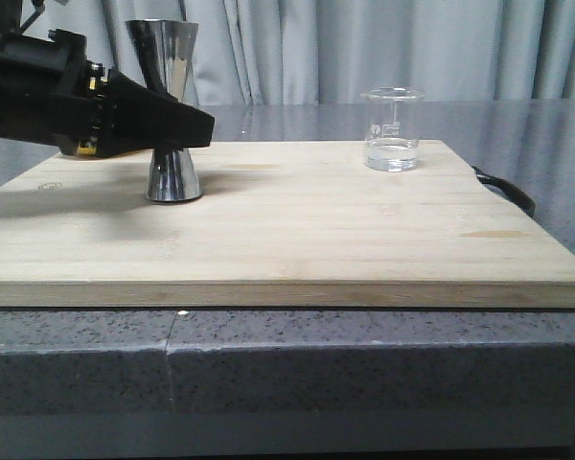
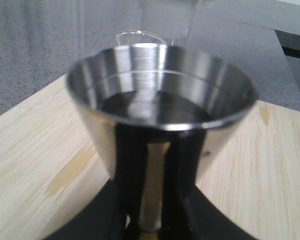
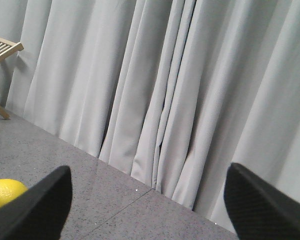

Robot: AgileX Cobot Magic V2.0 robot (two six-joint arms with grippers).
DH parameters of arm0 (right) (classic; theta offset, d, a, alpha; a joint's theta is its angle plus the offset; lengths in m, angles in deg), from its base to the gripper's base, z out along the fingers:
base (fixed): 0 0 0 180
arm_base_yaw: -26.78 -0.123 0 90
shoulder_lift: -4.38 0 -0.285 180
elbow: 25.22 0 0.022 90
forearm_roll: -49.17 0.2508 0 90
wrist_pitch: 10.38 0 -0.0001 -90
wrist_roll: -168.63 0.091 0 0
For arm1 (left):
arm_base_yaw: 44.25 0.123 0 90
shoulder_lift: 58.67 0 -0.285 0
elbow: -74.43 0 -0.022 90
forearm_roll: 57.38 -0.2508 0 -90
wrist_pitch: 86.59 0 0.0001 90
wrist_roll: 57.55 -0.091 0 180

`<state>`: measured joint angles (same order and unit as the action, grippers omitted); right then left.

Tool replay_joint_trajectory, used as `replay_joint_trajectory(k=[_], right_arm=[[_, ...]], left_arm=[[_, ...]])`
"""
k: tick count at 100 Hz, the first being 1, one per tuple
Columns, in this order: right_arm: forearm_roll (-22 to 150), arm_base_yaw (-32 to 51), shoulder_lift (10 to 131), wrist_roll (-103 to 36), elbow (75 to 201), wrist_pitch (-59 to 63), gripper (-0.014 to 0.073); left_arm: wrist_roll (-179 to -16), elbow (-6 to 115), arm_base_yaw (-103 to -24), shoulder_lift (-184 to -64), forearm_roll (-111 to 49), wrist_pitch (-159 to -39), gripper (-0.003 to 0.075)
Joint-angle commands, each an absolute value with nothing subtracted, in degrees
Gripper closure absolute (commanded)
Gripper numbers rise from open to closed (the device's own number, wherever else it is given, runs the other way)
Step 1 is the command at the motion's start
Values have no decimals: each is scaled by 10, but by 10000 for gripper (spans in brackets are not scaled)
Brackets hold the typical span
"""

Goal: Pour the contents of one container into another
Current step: 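Set the jigger on the board, open the left gripper, withdraw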

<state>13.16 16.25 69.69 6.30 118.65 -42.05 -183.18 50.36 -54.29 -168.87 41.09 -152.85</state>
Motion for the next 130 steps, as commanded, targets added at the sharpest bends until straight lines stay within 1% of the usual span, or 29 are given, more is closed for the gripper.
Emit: replay_joint_trajectory(k=[1, 37, 44, 59, 68, 74, 95, 100, 112, 119, 124, 130], right_arm=[[144, 163, 685, 64, 1200, -451, 31], [144, 163, 685, 64, 1200, -453, 31], [144, 163, 685, 64, 1200, -453, 31], [144, 163, 685, 64, 1200, -453, 31], [144, 163, 685, 64, 1200, -453, 31], [144, 163, 685, 64, 1200, -453, 31], [144, 163, 685, 64, 1200, -453, 31], [144, 163, 685, 64, 1200, -453, 31], [144, 163, 685, 64, 1200, -453, 31], [144, 163, 685, 64, 1200, -453, 31], [144, 163, 685, 64, 1200, -453, 31], [144, 163, 685, 64, 1200, -453, 31]], left_arm=[[-1833, 511, -543, -1660, 445, -1599, 739], [-1831, 511, -543, -1660, 436, -1599, 732], [-1831, 511, -543, -1660, 436, -1599, 687], [-1831, 511, -543, -1660, 435, -1599, 514], [-1831, 511, -543, -1660, 435, -1599, 448], [-1831, 511, -543, -1660, 435, -1599, 433], [-1831, 511, -543, -1660, 435, -1599, 428], [-1831, 511, -543, -1660, 435, -1599, 402], [-1831, 511, -543, -1660, 437, -1599, 293], [-1828, 511, -543, -1660, 438, -1599, 243], [-1827, 511, -543, -1660, 438, -1599, 223], [-1816, 511, -540, -1659, 438, -1599, 216]])
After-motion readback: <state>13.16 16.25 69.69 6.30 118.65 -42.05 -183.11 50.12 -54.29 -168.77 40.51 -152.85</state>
